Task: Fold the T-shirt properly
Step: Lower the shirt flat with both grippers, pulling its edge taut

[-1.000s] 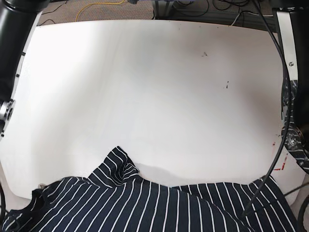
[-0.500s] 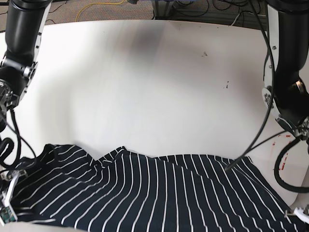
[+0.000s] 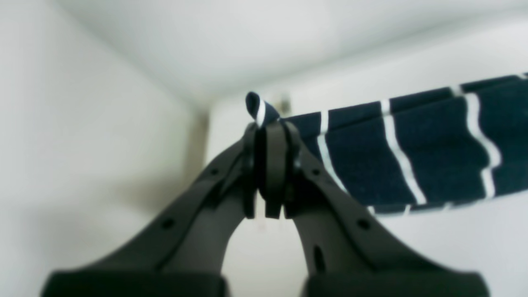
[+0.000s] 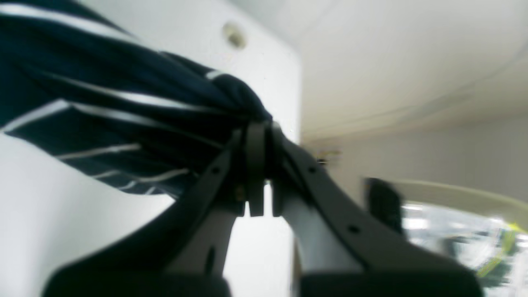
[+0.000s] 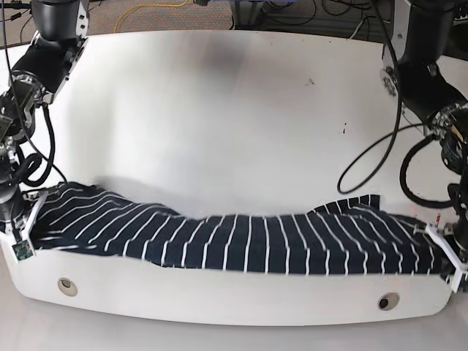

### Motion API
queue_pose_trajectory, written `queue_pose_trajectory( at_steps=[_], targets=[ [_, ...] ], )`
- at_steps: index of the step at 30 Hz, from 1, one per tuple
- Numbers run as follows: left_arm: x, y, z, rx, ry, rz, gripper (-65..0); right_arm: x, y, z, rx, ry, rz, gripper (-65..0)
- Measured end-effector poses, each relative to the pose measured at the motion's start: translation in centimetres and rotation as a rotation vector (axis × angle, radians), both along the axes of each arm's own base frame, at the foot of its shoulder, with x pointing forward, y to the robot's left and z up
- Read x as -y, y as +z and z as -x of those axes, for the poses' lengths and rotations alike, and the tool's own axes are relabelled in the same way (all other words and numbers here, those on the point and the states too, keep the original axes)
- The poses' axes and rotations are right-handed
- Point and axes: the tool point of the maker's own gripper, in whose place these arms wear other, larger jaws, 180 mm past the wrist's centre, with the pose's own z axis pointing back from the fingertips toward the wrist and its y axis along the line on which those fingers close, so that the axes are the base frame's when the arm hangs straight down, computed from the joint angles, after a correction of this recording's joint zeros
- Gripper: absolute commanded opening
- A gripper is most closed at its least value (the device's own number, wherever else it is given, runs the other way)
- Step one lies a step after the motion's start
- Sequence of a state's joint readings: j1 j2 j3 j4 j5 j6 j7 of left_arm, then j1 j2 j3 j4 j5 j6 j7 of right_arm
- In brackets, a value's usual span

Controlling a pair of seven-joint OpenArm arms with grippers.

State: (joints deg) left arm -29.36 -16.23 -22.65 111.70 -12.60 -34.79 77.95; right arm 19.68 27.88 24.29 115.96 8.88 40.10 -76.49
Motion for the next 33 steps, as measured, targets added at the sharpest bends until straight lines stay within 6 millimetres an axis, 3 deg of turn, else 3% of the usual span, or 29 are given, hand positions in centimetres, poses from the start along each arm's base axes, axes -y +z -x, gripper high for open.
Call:
queue_pose_trajectory(
  at_steps=[10, 18, 26, 33],
  targets=[
    [-1.4, -9.2, 5.3, -0.232, 0.013, -0.015, -65.0, 0.1, -9.0, 5.3, -0.190, -0.083, -0.130, -64.4],
    [-2.4, -15.6, 10.6, -0.445, 0.044, -0.039, -65.0, -2.5, -15.7, 9.8, -0.363, -0.087, -0.214, -64.5],
    [-2.4, -20.0, 15.6, -0.607, 0.040, -0.041, -65.0, -3.9, -19.2, 13.4, -0.460, -0.095, -0.261, -64.5],
    [-4.0, -21.9, 19.6, -0.673, 0.083, -0.031, -65.0, -4.4, -21.6, 17.2, -0.555, -0.087, -0.270, -64.5]
  ],
)
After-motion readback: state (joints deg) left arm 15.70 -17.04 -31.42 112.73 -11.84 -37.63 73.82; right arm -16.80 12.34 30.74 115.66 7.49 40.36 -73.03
